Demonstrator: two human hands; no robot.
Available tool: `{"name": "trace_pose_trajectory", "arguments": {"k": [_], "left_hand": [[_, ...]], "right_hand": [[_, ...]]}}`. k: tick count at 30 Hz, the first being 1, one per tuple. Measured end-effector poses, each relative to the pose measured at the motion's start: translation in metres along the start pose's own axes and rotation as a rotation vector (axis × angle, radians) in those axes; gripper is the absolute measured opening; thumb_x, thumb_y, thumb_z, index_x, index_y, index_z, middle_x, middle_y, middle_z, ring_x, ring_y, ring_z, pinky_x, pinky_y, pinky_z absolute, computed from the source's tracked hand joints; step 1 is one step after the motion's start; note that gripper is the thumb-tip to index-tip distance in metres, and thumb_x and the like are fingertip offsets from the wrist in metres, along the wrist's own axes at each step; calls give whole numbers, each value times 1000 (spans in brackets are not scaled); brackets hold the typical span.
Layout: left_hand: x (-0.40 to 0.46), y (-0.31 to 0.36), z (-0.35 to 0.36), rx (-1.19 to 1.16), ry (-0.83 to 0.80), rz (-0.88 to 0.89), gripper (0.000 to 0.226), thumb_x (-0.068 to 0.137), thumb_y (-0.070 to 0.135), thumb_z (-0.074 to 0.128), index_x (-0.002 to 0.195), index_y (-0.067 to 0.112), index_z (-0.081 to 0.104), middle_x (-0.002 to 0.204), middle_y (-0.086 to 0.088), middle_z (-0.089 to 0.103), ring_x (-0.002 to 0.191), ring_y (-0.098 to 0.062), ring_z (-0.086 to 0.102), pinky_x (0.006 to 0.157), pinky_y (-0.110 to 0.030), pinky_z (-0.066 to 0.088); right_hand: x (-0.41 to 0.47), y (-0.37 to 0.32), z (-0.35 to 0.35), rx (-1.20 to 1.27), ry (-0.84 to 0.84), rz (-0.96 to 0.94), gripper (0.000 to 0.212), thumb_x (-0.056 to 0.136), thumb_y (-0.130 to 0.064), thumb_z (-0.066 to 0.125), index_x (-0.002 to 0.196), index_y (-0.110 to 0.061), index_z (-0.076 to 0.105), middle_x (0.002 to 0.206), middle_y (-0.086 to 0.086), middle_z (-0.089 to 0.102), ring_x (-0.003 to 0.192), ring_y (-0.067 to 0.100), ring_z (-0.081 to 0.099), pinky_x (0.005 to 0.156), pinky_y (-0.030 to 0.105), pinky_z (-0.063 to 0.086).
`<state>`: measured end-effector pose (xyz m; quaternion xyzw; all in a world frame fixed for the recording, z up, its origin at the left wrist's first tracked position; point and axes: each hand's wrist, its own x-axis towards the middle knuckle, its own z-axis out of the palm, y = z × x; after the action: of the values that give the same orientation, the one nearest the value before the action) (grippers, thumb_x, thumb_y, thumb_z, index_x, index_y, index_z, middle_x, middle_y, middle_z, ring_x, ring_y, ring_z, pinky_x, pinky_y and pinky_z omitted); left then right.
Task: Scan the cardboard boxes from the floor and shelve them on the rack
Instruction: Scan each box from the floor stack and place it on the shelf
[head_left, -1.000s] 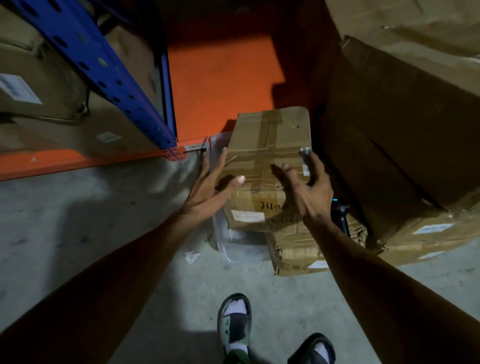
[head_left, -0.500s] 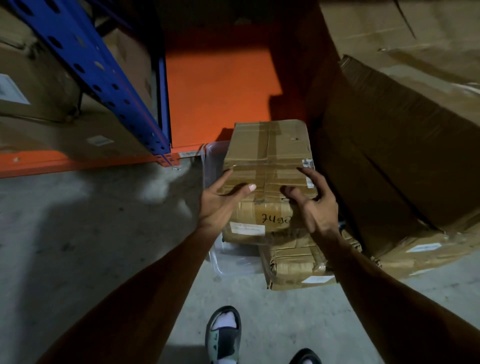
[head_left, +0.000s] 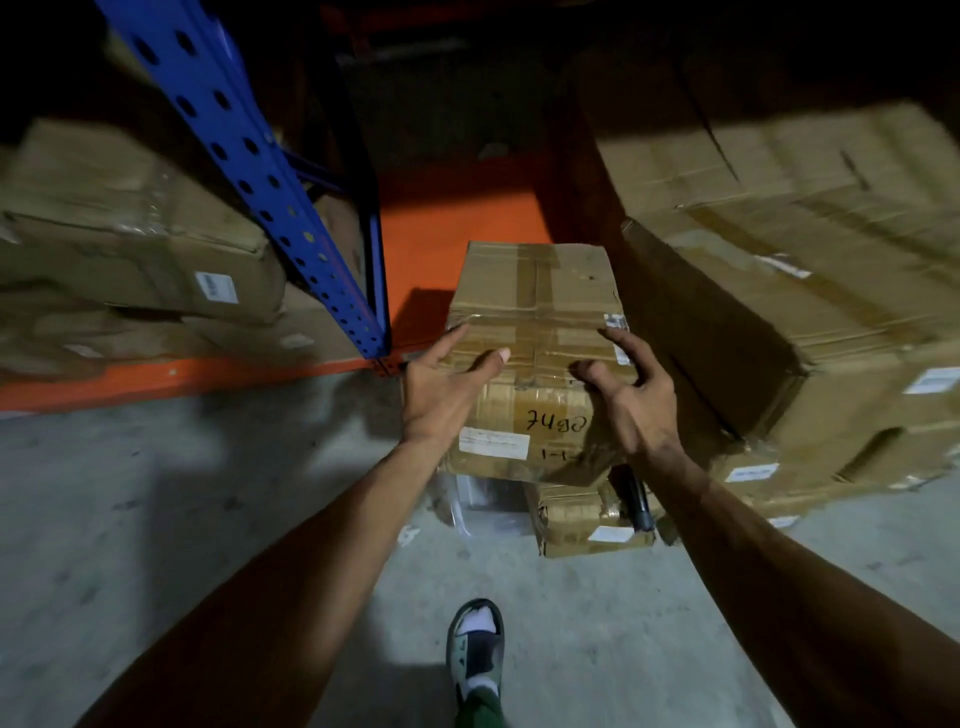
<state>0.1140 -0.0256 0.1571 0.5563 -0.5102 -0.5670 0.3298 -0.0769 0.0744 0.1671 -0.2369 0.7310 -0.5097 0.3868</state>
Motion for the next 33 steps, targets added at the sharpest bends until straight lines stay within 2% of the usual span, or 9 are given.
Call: {"name": "trace_pose_trajectory", "arguments": {"k": [4,7,10,15,20,21,24,28,33], "left_hand": [[-60,60,-2,-2,4,43,72,68,36,91,133,22,63,141,4,58,127,0,46,91,-1,32],[-116,115,3,13,25,101,77,65,45,91,133,25,62,142,5,58,124,0,47,90,-4,32],[-167,165,7,38,59,171,79,61,53,90,132,31,62,139,8,59,106,13,47,81,1,31],[-243,243,13,51,123,308,74,64,55,87,131,34,64,136,4,62,85,34,40,68,11,32],[-289,326,17,29,133,443,70,69,49,87,132,29,65,136,4,63,108,12,53,78,8,35],[-293,343,16,19,142,471,70,69,49,88,132,29,65,135,4,63,105,16,53,77,8,36],[-300,392,9,15,173,549,68,67,52,87,129,32,67,133,5,64,98,23,51,71,8,35],[-291,449,-5,-3,218,629,65,70,48,87,129,29,67,139,5,60,120,1,48,77,9,31],[-252,498,-31,-19,264,669,64,72,46,86,130,25,66,139,1,61,120,-1,48,103,-19,34]], "right_hand": [[-54,-54,-37,41,-11,-62,59,71,-46,81,128,-49,67,123,-29,62,113,4,66,95,35,59],[-102,-101,-75,85,-2,-101,58,72,-41,82,128,-46,68,128,-13,69,112,15,70,97,45,60],[-147,-147,-111,91,-49,-164,60,75,-39,80,133,-44,65,138,6,66,121,28,67,103,54,55],[-208,-215,-165,66,-49,-343,66,74,-47,77,138,-44,61,142,-6,61,114,14,67,85,33,59],[-236,-285,-201,100,-19,-426,63,67,-49,78,129,-48,67,114,1,78,91,15,77,86,44,63],[-237,-300,-204,113,-20,-443,61,66,-49,79,126,-48,68,109,0,79,90,17,78,88,48,63],[-239,-346,-208,149,-18,-506,58,65,-49,79,122,-47,70,112,-5,77,96,18,77,94,53,60],[-230,-405,-199,144,-10,-586,65,59,-58,76,124,-49,70,118,-4,74,107,17,70,99,48,56],[-194,-464,-161,161,-51,-639,61,63,-56,77,123,-49,71,117,-9,75,102,7,71,98,44,57]]}}
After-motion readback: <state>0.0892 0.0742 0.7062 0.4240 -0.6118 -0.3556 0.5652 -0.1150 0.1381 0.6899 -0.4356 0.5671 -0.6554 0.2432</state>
